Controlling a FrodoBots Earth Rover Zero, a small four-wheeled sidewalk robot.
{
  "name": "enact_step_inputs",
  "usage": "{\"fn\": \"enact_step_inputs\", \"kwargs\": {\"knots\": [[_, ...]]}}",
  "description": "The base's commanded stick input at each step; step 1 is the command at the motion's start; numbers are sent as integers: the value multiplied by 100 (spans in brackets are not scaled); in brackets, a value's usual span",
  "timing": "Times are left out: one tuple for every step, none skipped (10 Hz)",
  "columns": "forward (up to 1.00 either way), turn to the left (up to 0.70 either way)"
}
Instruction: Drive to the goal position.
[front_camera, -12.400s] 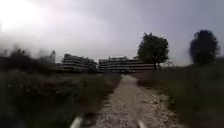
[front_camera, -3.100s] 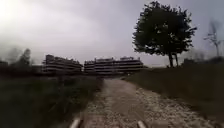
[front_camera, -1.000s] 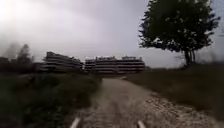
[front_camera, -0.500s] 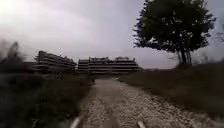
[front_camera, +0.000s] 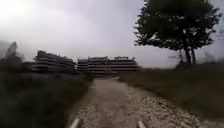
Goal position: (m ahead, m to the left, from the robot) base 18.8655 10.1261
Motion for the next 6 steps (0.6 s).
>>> {"fn": "enact_step_inputs", "kwargs": {"knots": [[70,0],[70,0],[70,0],[70,0],[70,0],[70,0]]}}
